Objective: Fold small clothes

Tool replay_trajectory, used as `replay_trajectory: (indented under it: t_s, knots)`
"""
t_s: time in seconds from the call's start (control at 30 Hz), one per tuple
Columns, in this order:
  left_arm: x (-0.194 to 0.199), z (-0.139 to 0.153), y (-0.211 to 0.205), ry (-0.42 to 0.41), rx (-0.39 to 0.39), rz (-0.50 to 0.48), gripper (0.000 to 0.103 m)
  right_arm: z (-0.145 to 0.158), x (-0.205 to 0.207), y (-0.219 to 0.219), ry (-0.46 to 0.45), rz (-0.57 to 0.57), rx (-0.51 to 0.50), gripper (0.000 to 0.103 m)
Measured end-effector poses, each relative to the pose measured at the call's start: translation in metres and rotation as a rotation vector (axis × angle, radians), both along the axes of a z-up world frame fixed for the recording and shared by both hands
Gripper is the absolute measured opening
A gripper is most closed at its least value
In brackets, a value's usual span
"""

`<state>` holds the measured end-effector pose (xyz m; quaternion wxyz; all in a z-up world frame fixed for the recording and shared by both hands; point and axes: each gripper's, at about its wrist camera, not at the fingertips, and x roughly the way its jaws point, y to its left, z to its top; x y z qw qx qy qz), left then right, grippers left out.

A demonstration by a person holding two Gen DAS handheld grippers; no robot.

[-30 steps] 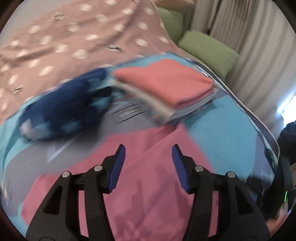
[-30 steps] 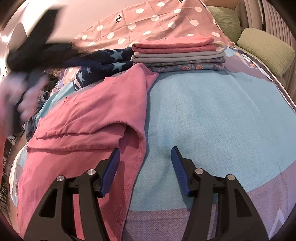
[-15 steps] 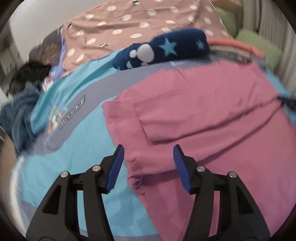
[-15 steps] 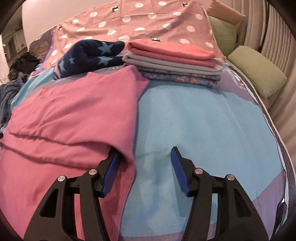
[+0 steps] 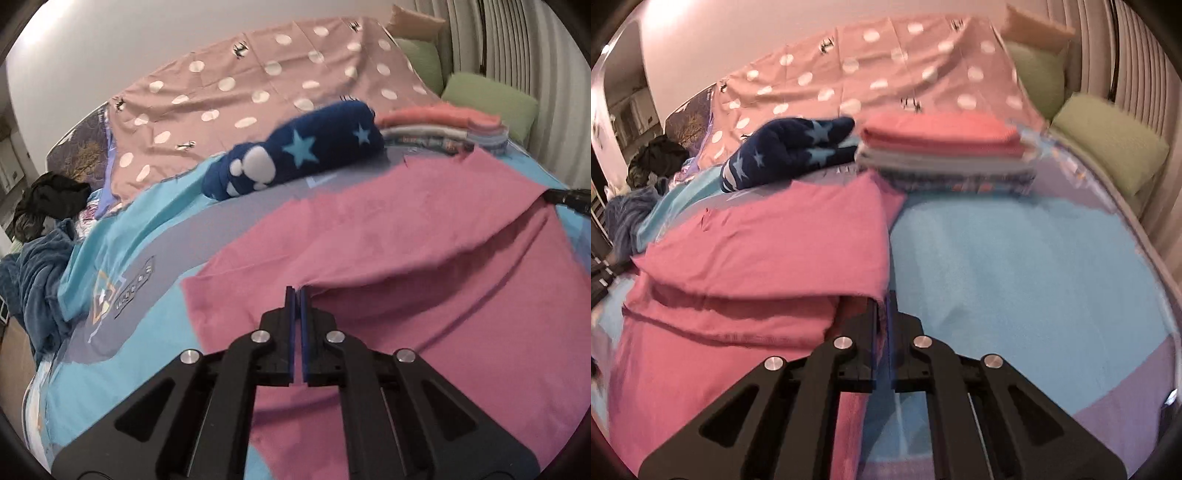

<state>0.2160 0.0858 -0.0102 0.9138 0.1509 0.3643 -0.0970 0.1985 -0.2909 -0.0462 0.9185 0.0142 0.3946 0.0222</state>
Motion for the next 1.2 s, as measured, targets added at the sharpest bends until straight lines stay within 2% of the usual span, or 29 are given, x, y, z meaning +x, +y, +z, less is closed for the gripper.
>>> replay_trajectory:
  t_s: [0.13, 0.17, 0.2, 0.23, 0.27, 0.3, 0.37, 0.47, 0.57, 0.6, 0.7, 0.73, 0.77, 0.83, 0.93, 0.97, 1.03, 1.13, 1.17, 1.2]
  knots:
    - [-0.005, -0.026, 0.005, 0.051, 0.117, 0.022, 0.003, -0.022, 0.0, 0.01, 0.092, 0.043, -0.096, 0.005]
    - [-0.006, -0.035, 0.006, 0.062, 0.142, 0.034, 0.004, -0.025, -0.002, 0.009, 0.104, 0.043, -0.095, 0.009]
    - [-0.006, -0.042, 0.009, 0.07, 0.15, 0.051, 0.008, -0.025, -0.004, 0.007, 0.103, 0.035, -0.09, 0.018]
    - [-0.008, -0.045, 0.013, 0.077, 0.141, 0.062, 0.01, -0.023, -0.005, 0.004, 0.102, 0.023, -0.088, 0.023]
    - [-0.011, -0.046, 0.016, 0.076, 0.119, 0.074, 0.015, -0.019, -0.008, 0.0, 0.102, 0.007, -0.079, 0.029]
    - [-0.013, -0.045, 0.019, 0.073, 0.107, 0.08, 0.024, -0.015, -0.01, -0.003, 0.106, -0.001, -0.062, 0.029]
    - [-0.018, -0.037, 0.022, 0.047, 0.077, 0.103, 0.033, -0.003, -0.016, -0.01, 0.095, -0.004, -0.01, 0.029]
    - [-0.021, -0.02, 0.03, -0.001, 0.007, 0.134, 0.036, 0.013, -0.016, -0.01, 0.052, 0.021, 0.055, 0.029]
    - [-0.011, -0.012, 0.041, -0.005, -0.079, 0.184, 0.04, 0.022, -0.005, 0.006, 0.012, 0.064, 0.085, 0.029]
    - [-0.007, -0.012, 0.045, 0.004, -0.108, 0.202, 0.04, 0.021, 0.001, 0.01, 0.006, 0.084, 0.095, 0.029]
    - [0.014, -0.019, 0.068, 0.081, -0.287, 0.257, 0.04, 0.009, 0.017, 0.023, 0.023, 0.137, 0.146, 0.029]
    - [0.024, -0.025, 0.076, 0.118, -0.339, 0.279, 0.039, 0.0, 0.024, 0.027, 0.045, 0.128, 0.133, 0.029]
    - [0.029, -0.029, 0.077, 0.131, -0.348, 0.285, 0.036, -0.008, 0.028, 0.028, 0.067, 0.112, 0.118, 0.029]
    - [0.039, -0.035, 0.069, 0.156, -0.323, 0.26, 0.035, -0.031, 0.035, 0.027, 0.138, 0.071, 0.125, 0.029]
    - [0.044, -0.044, 0.041, 0.178, -0.209, 0.184, 0.035, -0.035, 0.034, 0.017, 0.12, 0.071, 0.205, 0.029]
    - [0.044, -0.048, 0.031, 0.176, -0.16, 0.17, 0.036, -0.036, 0.034, 0.015, 0.121, 0.07, 0.223, 0.029]
    - [0.042, -0.05, 0.021, 0.159, -0.111, 0.169, 0.038, -0.038, 0.033, 0.015, 0.112, 0.07, 0.227, 0.03]
    - [0.043, -0.051, 0.025, 0.156, -0.126, 0.202, 0.048, -0.038, 0.032, 0.022, 0.102, 0.073, 0.188, 0.03]
    - [0.043, -0.051, 0.029, 0.151, -0.122, 0.22, 0.06, -0.038, 0.031, 0.022, 0.1, 0.073, 0.181, 0.03]
    - [0.043, -0.05, 0.032, 0.146, -0.115, 0.237, 0.067, -0.038, 0.03, 0.023, 0.098, 0.073, 0.179, 0.03]
